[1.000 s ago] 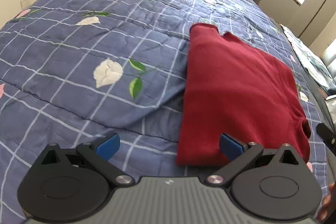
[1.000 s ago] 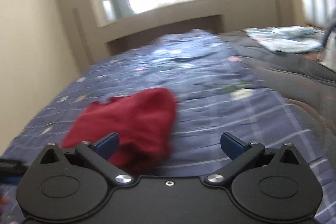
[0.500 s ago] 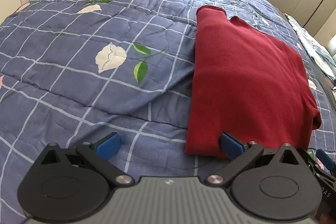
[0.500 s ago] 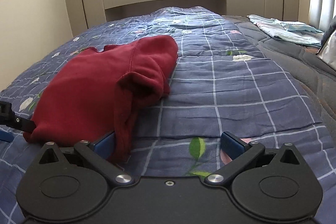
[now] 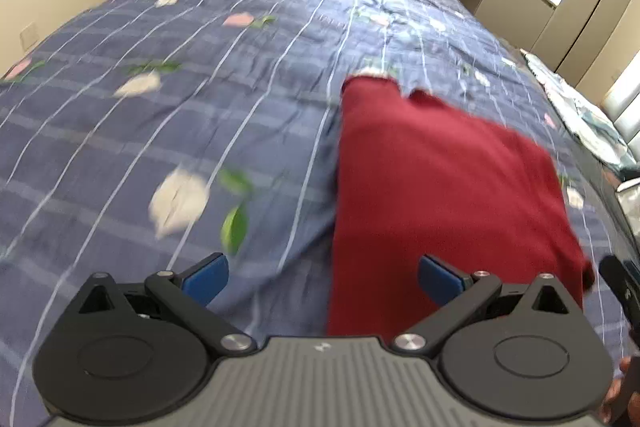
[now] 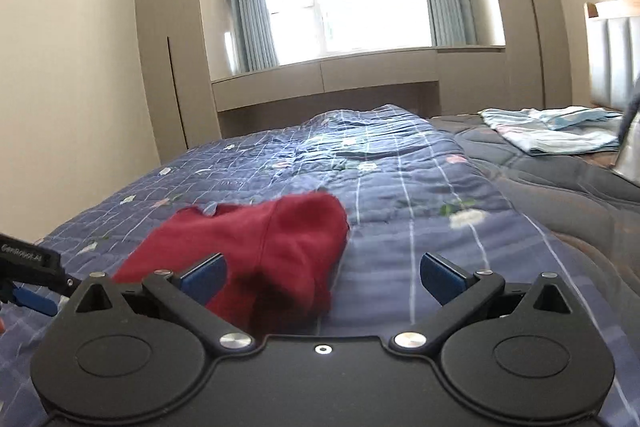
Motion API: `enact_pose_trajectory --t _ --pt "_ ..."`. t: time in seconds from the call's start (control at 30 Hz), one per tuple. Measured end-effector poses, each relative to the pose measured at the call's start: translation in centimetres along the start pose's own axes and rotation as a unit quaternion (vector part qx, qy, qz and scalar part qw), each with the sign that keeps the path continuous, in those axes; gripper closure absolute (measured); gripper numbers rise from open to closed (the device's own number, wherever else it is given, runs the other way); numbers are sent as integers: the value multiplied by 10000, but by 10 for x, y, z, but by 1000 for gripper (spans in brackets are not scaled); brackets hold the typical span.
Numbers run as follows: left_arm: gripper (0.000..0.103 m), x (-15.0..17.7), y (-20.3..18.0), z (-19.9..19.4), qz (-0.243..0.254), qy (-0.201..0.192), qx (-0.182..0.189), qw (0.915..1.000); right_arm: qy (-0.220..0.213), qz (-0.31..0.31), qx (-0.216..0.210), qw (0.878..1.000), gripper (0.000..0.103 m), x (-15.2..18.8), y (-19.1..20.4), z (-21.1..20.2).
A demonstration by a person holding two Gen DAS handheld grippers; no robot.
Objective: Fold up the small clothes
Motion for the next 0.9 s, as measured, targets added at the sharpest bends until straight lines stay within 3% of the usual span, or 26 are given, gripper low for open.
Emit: enact_pose_trajectory --t 0.23,0.43,0.7,0.8,0.9 --pt "0 -48 -19 42 284 -176 -113 9994 369 -85 -217 9990 1 -26 0 91" --pt "0 -57 -23 73 454 -127 -50 9989 925 -541 385 9935 1 3 -18 128" --pt "0 -47 -11 82 270 -142 271 9992 1130 -56 200 9934 1 13 -32 137" --pt "0 -47 -7 68 103 -134 265 9995 859 297 -200 9957 2 4 -32 118" --pt "0 -42 -5 46 21 -329 621 9975 728 705 -830 9914 1 -2 -24 87"
Point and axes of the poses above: each gripper's, at about its wrist camera, not at the fingertips, and z roughly the way its jaws point, y to its left, x to its underside, the point moved 8 cm from there along z, roughly the way its jaws point, and after that the axes turned 5 degrees about x, right-handed, at the moved point
